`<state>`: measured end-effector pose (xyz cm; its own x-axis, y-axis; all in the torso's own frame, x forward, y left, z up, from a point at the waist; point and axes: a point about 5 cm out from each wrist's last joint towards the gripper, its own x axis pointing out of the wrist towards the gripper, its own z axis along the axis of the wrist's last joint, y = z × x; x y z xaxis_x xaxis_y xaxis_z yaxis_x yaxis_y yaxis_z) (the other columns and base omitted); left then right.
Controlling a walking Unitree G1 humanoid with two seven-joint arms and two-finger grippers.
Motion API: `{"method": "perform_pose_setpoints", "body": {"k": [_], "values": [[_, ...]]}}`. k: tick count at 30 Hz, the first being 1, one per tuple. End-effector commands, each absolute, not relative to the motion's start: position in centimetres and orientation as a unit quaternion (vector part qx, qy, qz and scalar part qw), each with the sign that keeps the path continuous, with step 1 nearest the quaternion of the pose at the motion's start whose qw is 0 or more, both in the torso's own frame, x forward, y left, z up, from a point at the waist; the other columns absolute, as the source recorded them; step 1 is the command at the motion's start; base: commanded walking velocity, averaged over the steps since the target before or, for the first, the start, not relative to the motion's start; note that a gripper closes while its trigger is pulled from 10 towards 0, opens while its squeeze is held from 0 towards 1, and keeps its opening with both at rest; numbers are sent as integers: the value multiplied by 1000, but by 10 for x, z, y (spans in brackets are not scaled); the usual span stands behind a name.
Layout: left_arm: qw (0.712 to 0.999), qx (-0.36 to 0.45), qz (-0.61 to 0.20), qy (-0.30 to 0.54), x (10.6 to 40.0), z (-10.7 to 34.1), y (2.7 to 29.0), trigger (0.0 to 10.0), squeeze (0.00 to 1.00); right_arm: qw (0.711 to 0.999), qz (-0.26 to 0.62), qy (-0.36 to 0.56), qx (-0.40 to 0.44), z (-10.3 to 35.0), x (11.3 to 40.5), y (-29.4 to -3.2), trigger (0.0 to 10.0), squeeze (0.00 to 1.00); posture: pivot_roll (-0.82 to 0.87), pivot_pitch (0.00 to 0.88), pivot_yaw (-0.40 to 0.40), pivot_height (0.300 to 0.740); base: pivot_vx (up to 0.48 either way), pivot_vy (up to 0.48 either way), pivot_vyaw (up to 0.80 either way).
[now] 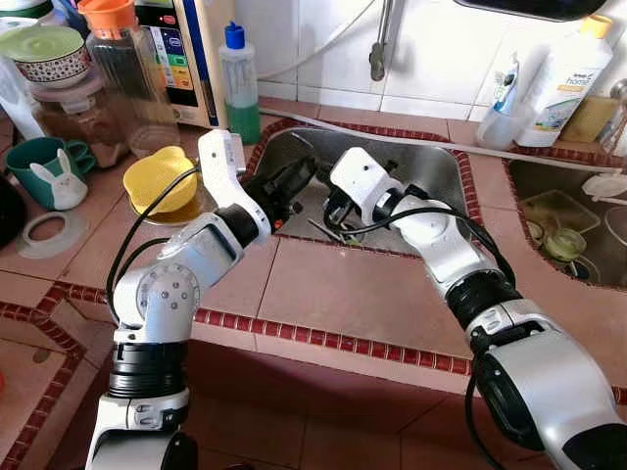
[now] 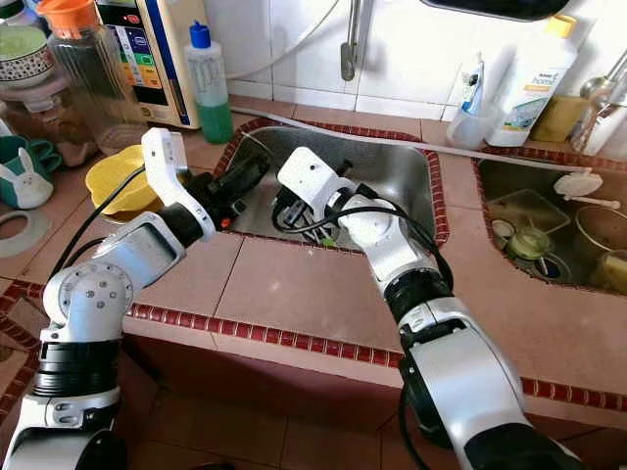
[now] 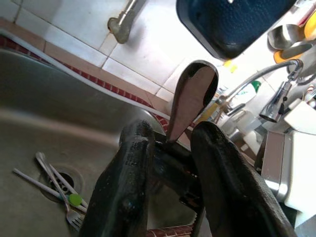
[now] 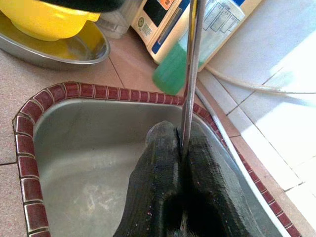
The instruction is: Kitchen organization
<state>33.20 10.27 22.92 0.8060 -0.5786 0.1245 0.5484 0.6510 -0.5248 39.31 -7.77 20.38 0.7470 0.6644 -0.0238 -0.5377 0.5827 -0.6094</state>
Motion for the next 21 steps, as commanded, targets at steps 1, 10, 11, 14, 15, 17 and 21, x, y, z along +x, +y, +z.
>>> {"method": "perform_pose_setpoints", "body": {"k": [1, 10, 11, 14, 15, 17, 21], "values": [[916, -260, -304, 19, 333, 230, 106, 10000, 1000, 885, 335, -106, -305, 208, 395, -79, 0, 0, 61, 116, 14, 740, 0, 0, 0], [975, -44, -208, -68, 344, 234, 138, 10000, 1000, 895, 297, -71, -325, 203, 401, -93, 0, 0, 76, 122, 13, 740, 0, 0, 0], [978, -6, -193, -82, 345, 232, 142, 10000, 1000, 901, 282, -58, -326, 200, 403, -97, 0, 0, 78, 122, 12, 740, 0, 0, 0], [983, 31, -161, -84, 345, 219, 150, 10000, 1000, 912, 248, -40, -326, 198, 407, -105, 0, 0, 76, 123, 12, 740, 0, 0, 0], [983, 35, -159, -82, 345, 217, 151, 10000, 1000, 914, 242, -35, -325, 198, 407, -107, 0, 0, 76, 123, 12, 740, 0, 0, 0], [983, 55, -155, -84, 344, 209, 154, 10000, 1000, 923, 223, -17, -312, 197, 409, -112, 0, 0, 69, 125, 11, 740, 0, 0, 0], [982, 69, -149, -91, 345, 207, 157, 10000, 1000, 935, 208, 28, -287, 192, 412, -118, 0, 0, 71, 126, 12, 740, 0, 0, 0]]}}
